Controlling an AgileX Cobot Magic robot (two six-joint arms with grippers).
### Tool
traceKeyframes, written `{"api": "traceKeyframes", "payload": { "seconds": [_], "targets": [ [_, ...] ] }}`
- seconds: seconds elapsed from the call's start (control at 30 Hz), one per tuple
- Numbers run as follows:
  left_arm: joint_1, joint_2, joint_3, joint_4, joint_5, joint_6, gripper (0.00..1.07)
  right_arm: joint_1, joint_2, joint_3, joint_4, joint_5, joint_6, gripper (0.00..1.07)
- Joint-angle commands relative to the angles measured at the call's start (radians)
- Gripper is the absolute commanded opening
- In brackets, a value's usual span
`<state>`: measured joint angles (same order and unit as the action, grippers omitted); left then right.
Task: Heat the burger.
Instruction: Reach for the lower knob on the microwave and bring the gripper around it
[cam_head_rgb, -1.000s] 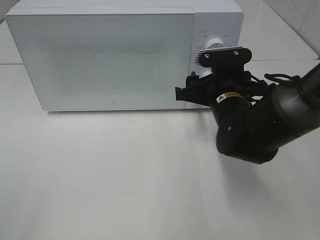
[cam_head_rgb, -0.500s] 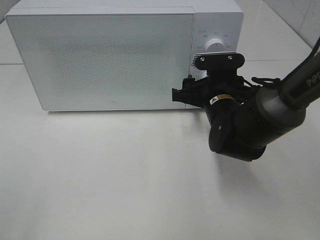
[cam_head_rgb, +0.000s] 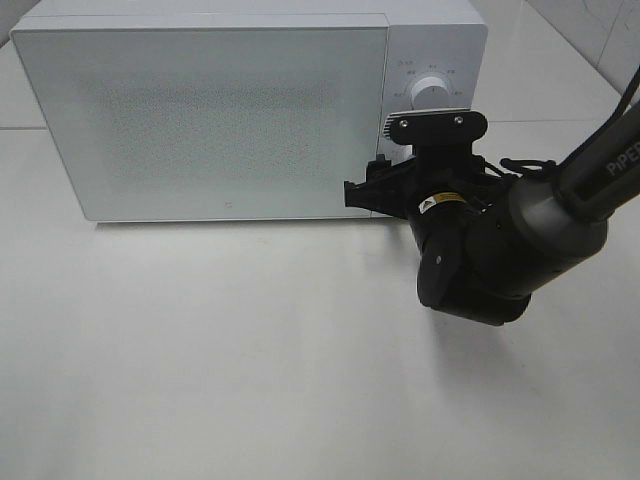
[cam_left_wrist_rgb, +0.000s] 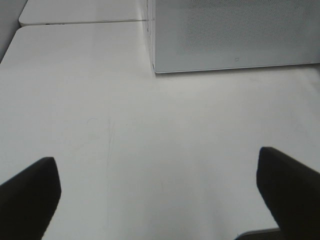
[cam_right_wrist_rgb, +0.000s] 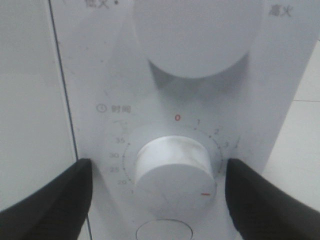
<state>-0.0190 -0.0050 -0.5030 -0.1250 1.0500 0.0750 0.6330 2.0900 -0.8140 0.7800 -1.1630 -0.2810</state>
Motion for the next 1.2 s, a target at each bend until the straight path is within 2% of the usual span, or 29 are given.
{"api": "traceKeyframes", "payload": {
  "seconds": [0.03, 0.07, 0.1, 0.2, 0.23, 0.27, 0.3, 0.33, 0.37, 0.83, 0.9, 1.03, 1.17, 1.2],
  "targets": [
    [0.002, -0.021, 0.003, -0.001, -0.013, -0.005, 1.0, -0.01, -0.005, -0.019, 0.008, -0.104, -0.001, 0.68],
    [0.002, -0.021, 0.003, -0.001, -0.013, -0.005, 1.0, -0.01, -0.005, -0.019, 0.008, -0.109, -0.001, 0.61],
    [0.002, -0.021, 0.003, -0.001, -0.013, -0.005, 1.0, -0.01, -0.005, -0.019, 0.008, -0.119, -0.001, 0.5],
    [0.002, -0.021, 0.003, -0.001, -0.013, -0.005, 1.0, -0.01, -0.005, -0.019, 0.008, -0.126, -0.001, 0.44],
    [0.002, -0.021, 0.003, -0.001, -0.013, -0.005, 1.0, -0.01, -0.005, -0.019, 0.008, -0.144, -0.001, 0.28],
    [0.002, -0.021, 0.003, -0.001, -0.013, -0.005, 1.0, -0.01, -0.005, -0.019, 0.008, -0.15, -0.001, 0.22],
    [0.002, -0.021, 0.003, -0.001, -0.013, -0.005, 1.0, -0.01, -0.005, -0.019, 0.008, -0.15, -0.001, 0.22],
    [0.002, -0.021, 0.003, -0.001, -0.013, -0.005, 1.0, -0.01, -0.005, -0.019, 0.008, -0.16, -0.001, 0.07],
    [0.002, -0.021, 0.003, -0.001, -0.013, -0.005, 1.0, -0.01, -0.005, -0.019, 0.008, -0.161, -0.001, 0.0],
    [0.002, -0.021, 0.003, -0.001, -0.013, -0.005, 1.0, -0.01, -0.005, -0.019, -0.018, -0.185, 0.034, 0.0],
    [0.002, -0.021, 0.003, -0.001, -0.013, -0.005, 1.0, -0.01, -0.005, -0.019, -0.053, -0.182, 0.173, 0.0],
    [0.002, -0.021, 0.003, -0.001, -0.013, -0.005, 1.0, -0.01, -0.005, -0.019, -0.072, -0.174, 0.303, 0.0],
    [0.002, -0.021, 0.003, -0.001, -0.013, -0.005, 1.0, -0.01, -0.005, -0.019, -0.081, -0.166, 0.569, 0.0],
    [0.002, -0.021, 0.003, -0.001, -0.013, -0.005, 1.0, -0.01, -0.005, -0.019, -0.081, -0.166, 0.569, 0.0]
  ]
}}
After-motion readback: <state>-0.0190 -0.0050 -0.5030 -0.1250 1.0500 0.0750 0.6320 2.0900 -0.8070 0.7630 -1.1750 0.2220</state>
